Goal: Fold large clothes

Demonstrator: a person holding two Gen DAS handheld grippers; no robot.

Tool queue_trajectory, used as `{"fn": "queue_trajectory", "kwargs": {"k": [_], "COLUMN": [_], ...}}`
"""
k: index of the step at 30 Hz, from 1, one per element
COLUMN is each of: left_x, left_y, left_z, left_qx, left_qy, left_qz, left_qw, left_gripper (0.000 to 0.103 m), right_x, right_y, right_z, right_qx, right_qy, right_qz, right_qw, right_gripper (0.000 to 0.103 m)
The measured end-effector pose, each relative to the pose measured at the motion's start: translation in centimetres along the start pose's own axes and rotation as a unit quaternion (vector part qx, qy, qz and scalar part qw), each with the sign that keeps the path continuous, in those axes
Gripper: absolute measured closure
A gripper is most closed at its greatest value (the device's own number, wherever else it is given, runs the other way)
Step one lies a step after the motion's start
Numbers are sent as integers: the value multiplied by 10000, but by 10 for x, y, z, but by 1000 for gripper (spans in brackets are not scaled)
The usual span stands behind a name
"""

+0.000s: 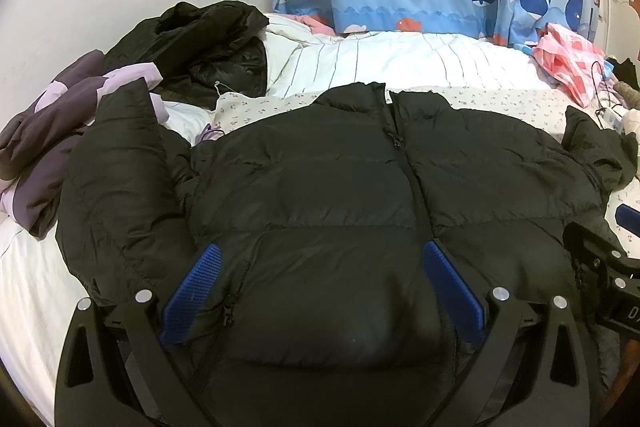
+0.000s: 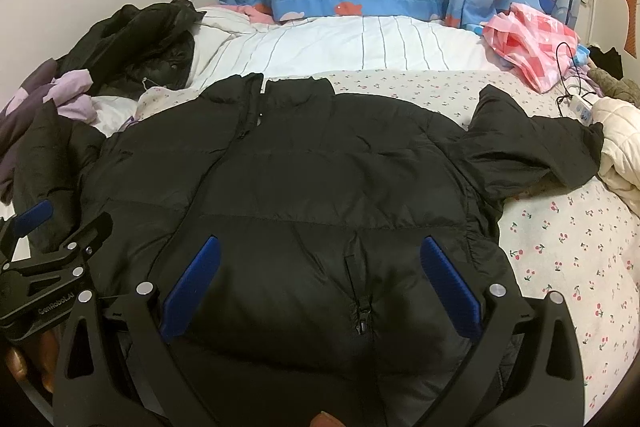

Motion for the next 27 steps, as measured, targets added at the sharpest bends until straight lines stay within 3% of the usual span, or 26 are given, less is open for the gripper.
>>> {"fn": "queue_trajectory", "kwargs": {"k": [27], "left_x": [4], "left_y": [-5], "left_z": [-2], "left_qx": [-146], "left_qy": [47], "left_qz": [137], "left_qw": [9998], "left_gripper": [6], "right_x": [-2], "right_y": [-2], "right_z": [-1], "right_qx": [-52], "right_qy": [38], "right_qz": [14], "right_qw": [10000], "right_gripper": [6]}}
Point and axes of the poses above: each gripper's, at about its wrist camera, not at the fingertips, and z roughly against the way its jaws point, y to its left, x to its top, the point moved 7 cm from there along -z, roughly the way its jaws point, and after that the axes turned 7 degrees about z, right-handed, at the moved point
